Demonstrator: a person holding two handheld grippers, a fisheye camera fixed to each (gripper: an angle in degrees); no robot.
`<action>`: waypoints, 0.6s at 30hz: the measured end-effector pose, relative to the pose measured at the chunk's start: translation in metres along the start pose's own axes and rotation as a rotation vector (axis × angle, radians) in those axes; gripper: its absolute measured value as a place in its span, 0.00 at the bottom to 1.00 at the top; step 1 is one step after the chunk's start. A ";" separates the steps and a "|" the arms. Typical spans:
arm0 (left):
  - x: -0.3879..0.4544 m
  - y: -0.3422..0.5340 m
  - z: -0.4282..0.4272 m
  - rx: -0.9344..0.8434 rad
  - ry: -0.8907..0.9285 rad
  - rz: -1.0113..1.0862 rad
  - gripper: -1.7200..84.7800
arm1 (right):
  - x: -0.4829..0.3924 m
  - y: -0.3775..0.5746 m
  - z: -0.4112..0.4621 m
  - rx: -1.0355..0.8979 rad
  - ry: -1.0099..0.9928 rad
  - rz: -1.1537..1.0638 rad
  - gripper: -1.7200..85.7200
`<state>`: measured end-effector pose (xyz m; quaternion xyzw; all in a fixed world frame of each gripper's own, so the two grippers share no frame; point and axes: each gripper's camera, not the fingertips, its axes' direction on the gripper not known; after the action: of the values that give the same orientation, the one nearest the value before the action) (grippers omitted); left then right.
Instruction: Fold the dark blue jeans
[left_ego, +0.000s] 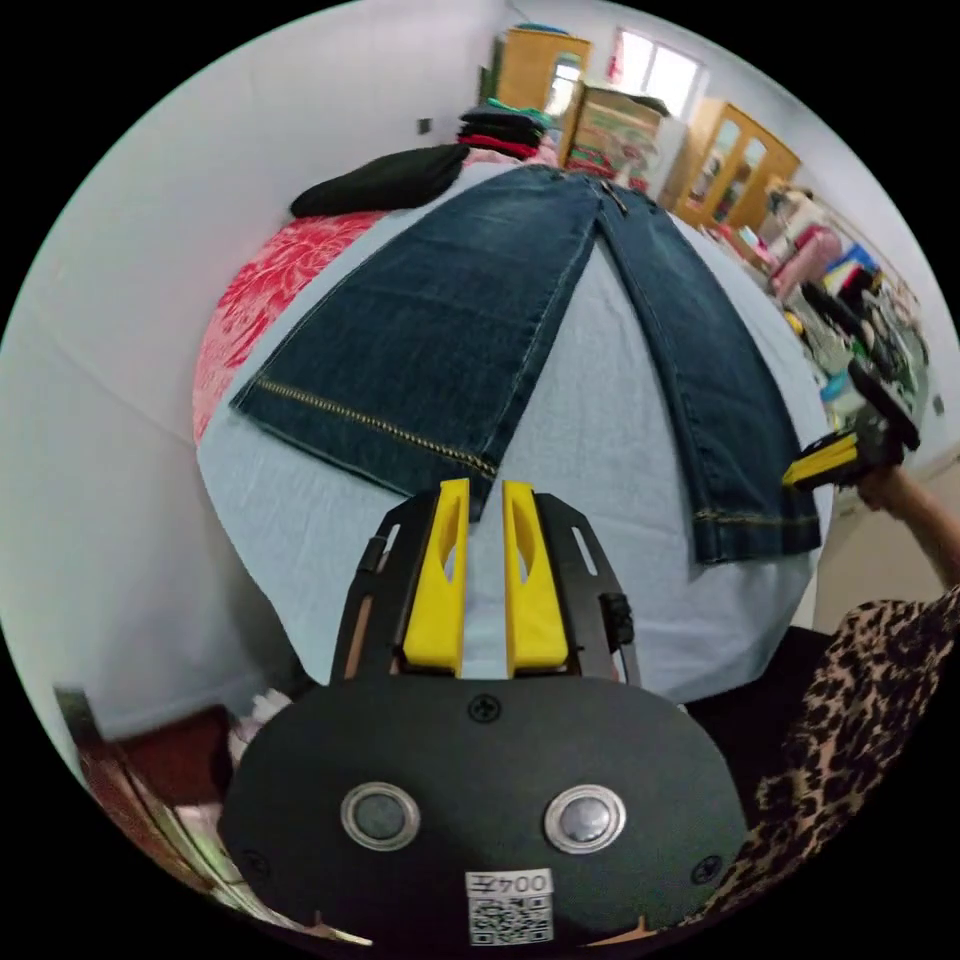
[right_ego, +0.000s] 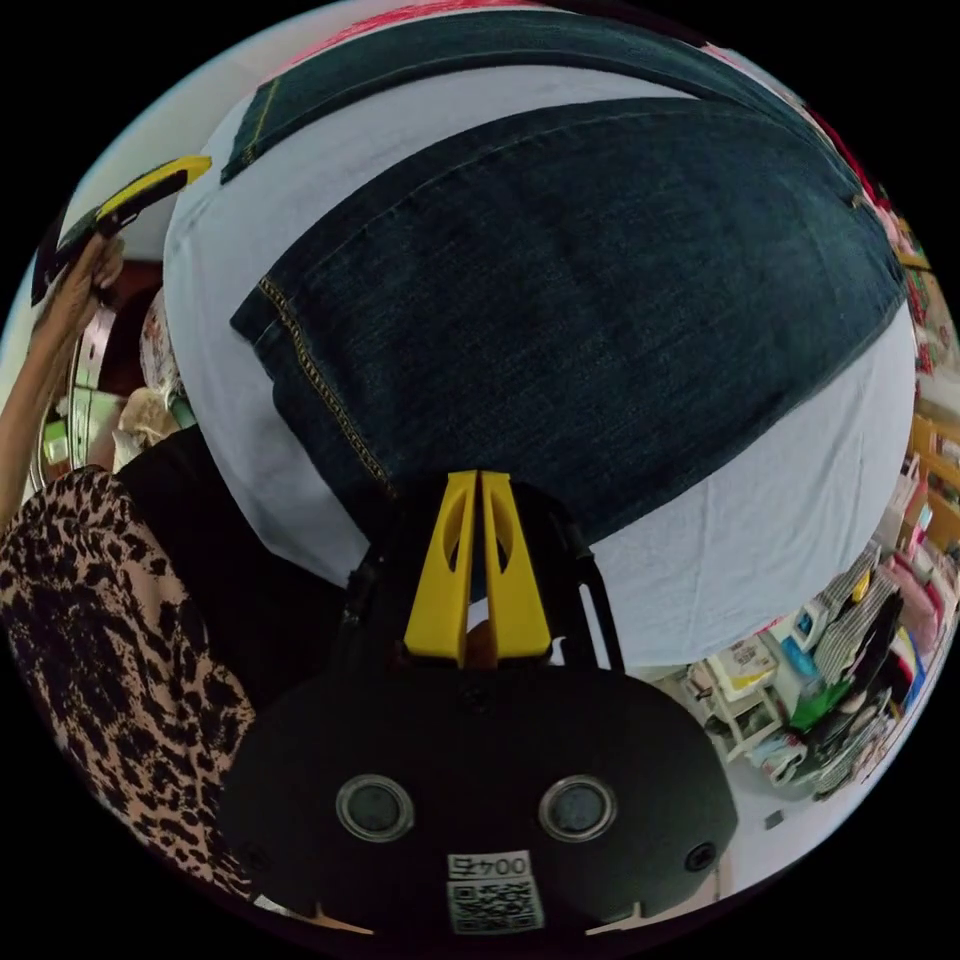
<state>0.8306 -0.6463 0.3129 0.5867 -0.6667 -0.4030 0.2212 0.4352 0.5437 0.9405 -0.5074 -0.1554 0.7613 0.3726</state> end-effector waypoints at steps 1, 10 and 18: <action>-0.010 -0.013 0.005 -0.028 -0.002 0.067 0.08 | 0.003 -0.004 0.004 0.007 -0.023 0.056 0.02; -0.081 -0.059 0.018 -0.082 0.021 0.339 0.07 | -0.001 -0.048 0.030 -0.064 0.030 0.235 0.01; -0.174 -0.086 0.001 -0.082 0.165 0.335 0.04 | 0.015 -0.058 0.046 -0.008 -0.037 0.383 0.02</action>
<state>0.9192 -0.4776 0.2752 0.4891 -0.7175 -0.3379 0.3630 0.4148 0.6004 0.9865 -0.5153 -0.0658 0.8268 0.2158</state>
